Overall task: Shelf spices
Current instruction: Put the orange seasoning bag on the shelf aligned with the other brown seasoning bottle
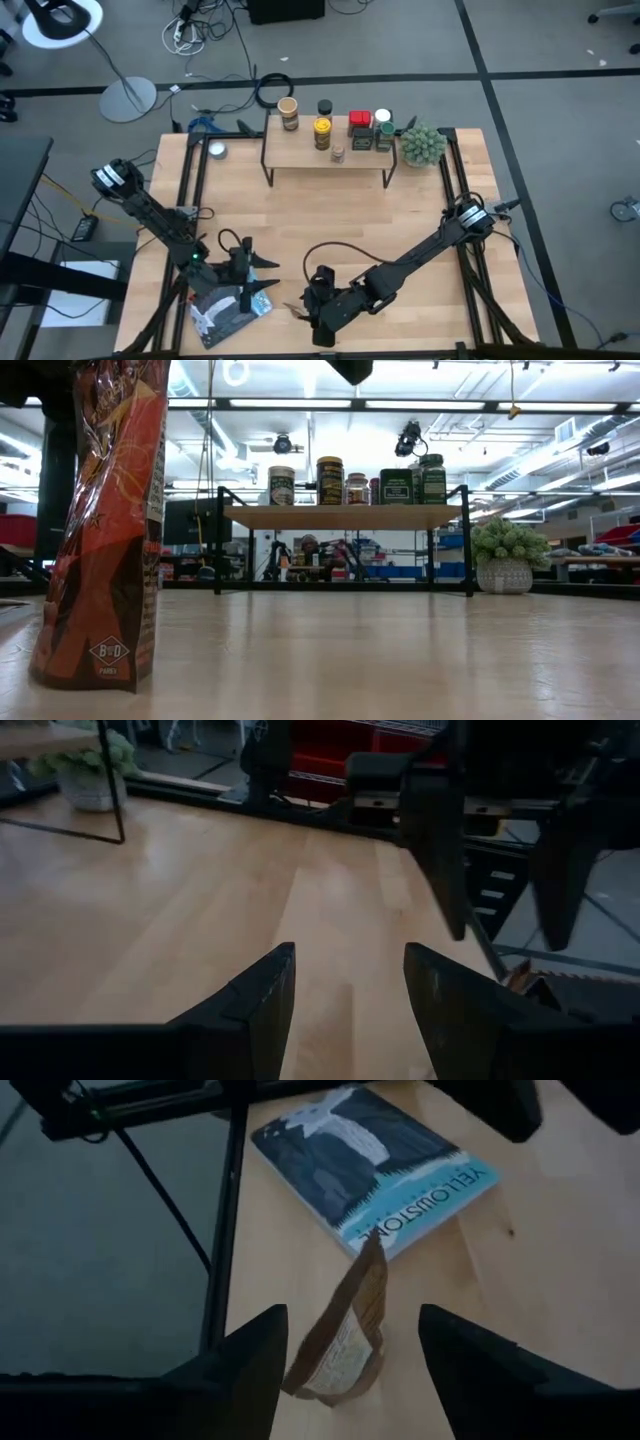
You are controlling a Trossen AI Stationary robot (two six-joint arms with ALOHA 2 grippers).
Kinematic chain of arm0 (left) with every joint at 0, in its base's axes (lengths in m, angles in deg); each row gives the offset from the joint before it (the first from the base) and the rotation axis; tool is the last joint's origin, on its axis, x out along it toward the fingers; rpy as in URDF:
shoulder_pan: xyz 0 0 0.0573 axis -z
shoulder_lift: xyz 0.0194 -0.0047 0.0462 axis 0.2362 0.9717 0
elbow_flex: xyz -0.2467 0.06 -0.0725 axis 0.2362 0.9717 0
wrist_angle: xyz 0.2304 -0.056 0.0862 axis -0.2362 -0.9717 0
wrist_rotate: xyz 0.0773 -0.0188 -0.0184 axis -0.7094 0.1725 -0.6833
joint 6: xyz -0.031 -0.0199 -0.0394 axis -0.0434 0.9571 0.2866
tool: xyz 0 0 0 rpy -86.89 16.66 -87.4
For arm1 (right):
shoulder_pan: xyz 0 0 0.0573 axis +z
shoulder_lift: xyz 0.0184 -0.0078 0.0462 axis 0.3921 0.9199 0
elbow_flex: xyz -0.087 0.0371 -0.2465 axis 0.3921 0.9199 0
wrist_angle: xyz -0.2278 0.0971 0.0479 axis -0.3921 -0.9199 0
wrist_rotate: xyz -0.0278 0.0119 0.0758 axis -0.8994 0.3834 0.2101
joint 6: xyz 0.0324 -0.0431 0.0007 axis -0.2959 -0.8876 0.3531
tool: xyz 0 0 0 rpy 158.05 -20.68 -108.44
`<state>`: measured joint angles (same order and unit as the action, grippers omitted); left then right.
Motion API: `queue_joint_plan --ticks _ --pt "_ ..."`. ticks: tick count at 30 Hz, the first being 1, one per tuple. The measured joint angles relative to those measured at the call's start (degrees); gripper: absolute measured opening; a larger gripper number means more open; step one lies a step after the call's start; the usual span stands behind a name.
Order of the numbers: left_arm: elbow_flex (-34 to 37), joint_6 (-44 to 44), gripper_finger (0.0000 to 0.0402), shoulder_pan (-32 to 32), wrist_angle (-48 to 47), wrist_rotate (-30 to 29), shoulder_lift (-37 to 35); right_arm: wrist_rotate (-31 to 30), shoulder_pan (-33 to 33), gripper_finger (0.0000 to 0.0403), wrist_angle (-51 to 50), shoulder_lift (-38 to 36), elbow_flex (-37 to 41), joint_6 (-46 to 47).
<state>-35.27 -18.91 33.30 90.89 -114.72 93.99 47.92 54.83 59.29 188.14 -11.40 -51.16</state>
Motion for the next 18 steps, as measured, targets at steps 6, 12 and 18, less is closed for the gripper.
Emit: queue_joint_plan --ticks 6,12,18 --pt "0.02 2.35 0.0193 0.02 -0.08 0.57 0.12 0.02 0.41 0.0216 0.31 0.78 -0.01 2.04" --pt "0.04 2.70 0.0193 0.02 -0.04 0.57 0.51 0.13 1.18 0.0205 0.28 0.78 -0.01 2.48" --pt "0.04 3.85 0.0193 0.04 -0.02 0.56 0.49 1.17 1.29 0.0196 0.63 1.93 0.00 3.35"
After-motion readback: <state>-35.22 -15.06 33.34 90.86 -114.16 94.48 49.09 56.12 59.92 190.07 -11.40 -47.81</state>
